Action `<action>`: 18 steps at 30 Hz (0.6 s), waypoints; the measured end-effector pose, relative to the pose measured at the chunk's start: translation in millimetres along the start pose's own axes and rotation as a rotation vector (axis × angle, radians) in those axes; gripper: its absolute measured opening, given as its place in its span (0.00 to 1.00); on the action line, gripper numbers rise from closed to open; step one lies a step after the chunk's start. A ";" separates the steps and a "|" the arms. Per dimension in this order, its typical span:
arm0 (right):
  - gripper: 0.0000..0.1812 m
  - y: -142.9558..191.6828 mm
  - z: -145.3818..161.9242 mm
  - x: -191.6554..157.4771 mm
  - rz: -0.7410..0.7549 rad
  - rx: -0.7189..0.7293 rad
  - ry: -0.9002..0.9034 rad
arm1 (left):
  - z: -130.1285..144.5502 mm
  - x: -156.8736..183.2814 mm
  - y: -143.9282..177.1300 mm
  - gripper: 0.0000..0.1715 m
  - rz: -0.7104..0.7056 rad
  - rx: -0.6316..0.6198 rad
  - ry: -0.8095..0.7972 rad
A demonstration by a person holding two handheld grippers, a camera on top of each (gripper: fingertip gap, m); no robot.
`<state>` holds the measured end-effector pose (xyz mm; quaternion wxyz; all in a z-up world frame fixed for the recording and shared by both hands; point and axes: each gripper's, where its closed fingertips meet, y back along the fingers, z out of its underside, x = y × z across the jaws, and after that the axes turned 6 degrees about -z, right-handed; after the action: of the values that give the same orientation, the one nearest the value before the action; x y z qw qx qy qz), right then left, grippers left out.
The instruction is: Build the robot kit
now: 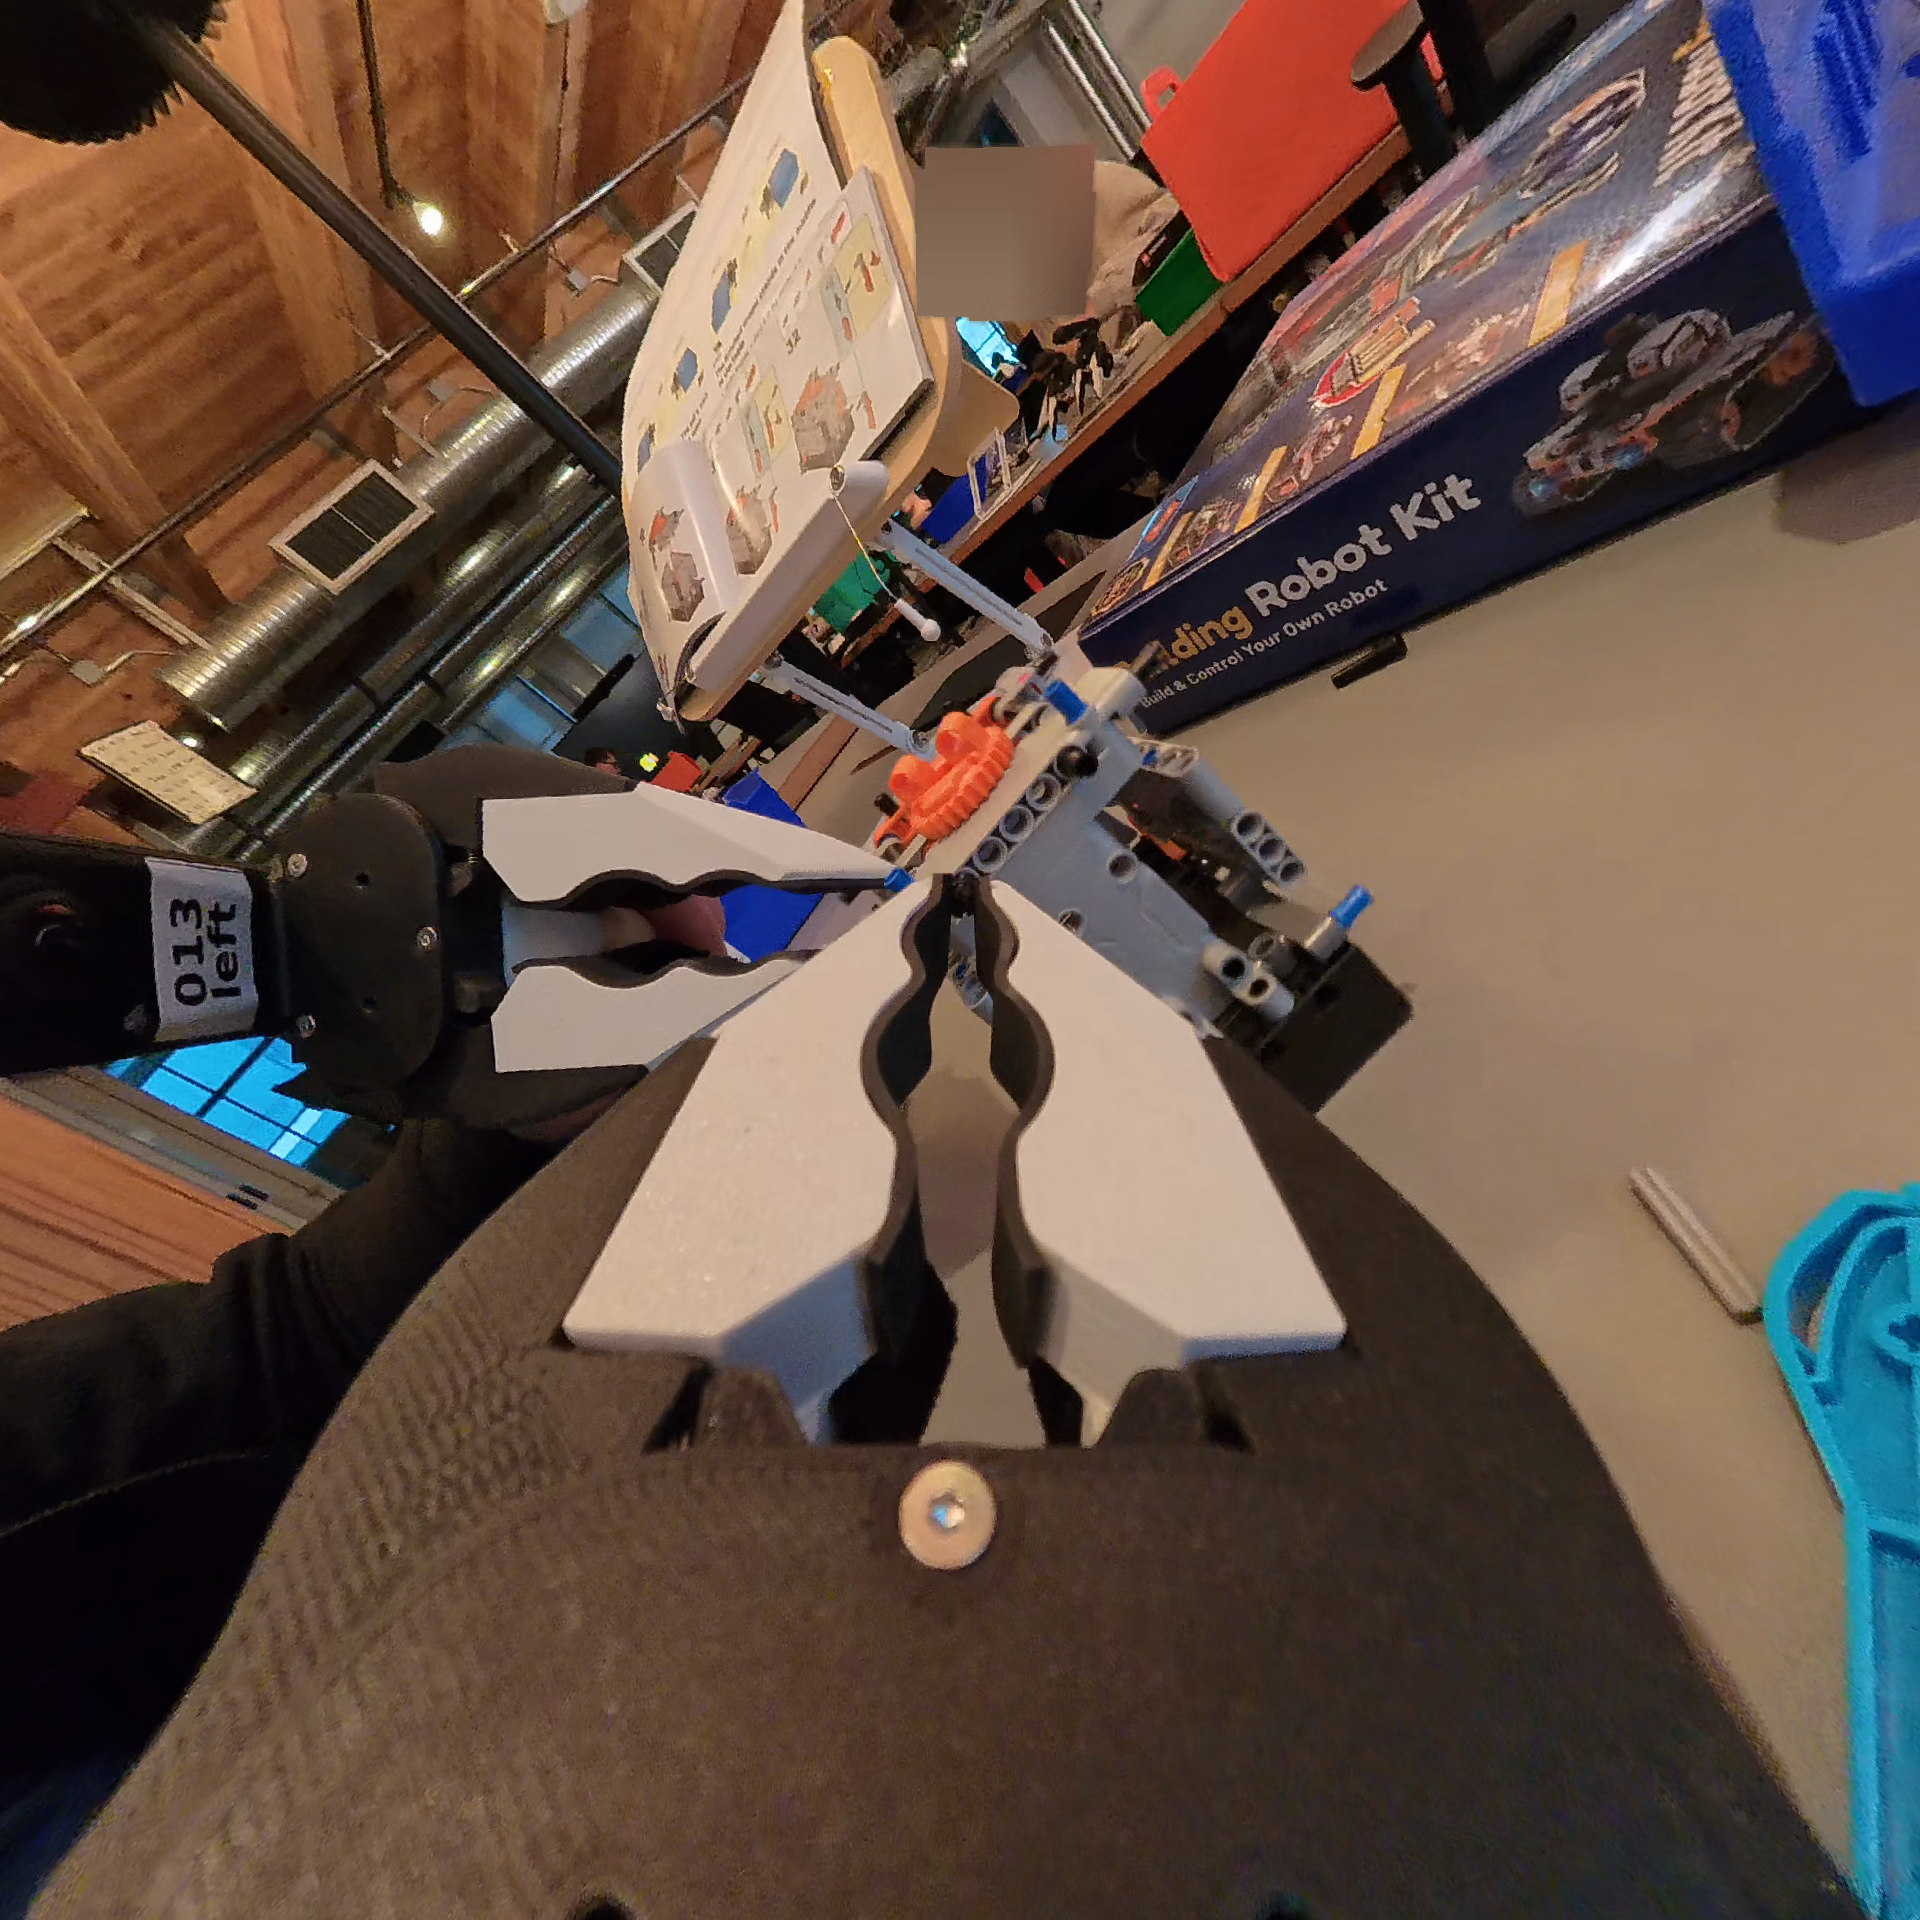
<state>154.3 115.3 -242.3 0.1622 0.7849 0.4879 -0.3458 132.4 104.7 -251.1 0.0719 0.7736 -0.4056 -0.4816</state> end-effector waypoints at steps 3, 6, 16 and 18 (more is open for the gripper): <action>0.01 -1.2 -1.0 2.1 -0.012 0.012 -0.027 | -0.4 -1.5 -1.6 0.06 0.002 0.004 0.007; 0.01 -2.6 -2.3 3.6 -0.036 0.026 -0.064 | 0.1 -2.8 -2.4 0.06 0.010 0.014 0.022; 0.01 -9.0 -4.6 6.9 -0.120 -0.080 -0.087 | -1.1 -1.5 0.3 0.02 0.127 0.102 0.067; 0.01 -11.3 -4.0 7.7 -0.151 -0.142 -0.082 | -1.9 -0.6 0.6 0.01 0.152 0.129 0.077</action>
<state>148.1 128.0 -244.0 0.2107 0.7177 0.5618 -0.3534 133.4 104.2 -249.4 0.0737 0.7616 -0.4902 -0.4174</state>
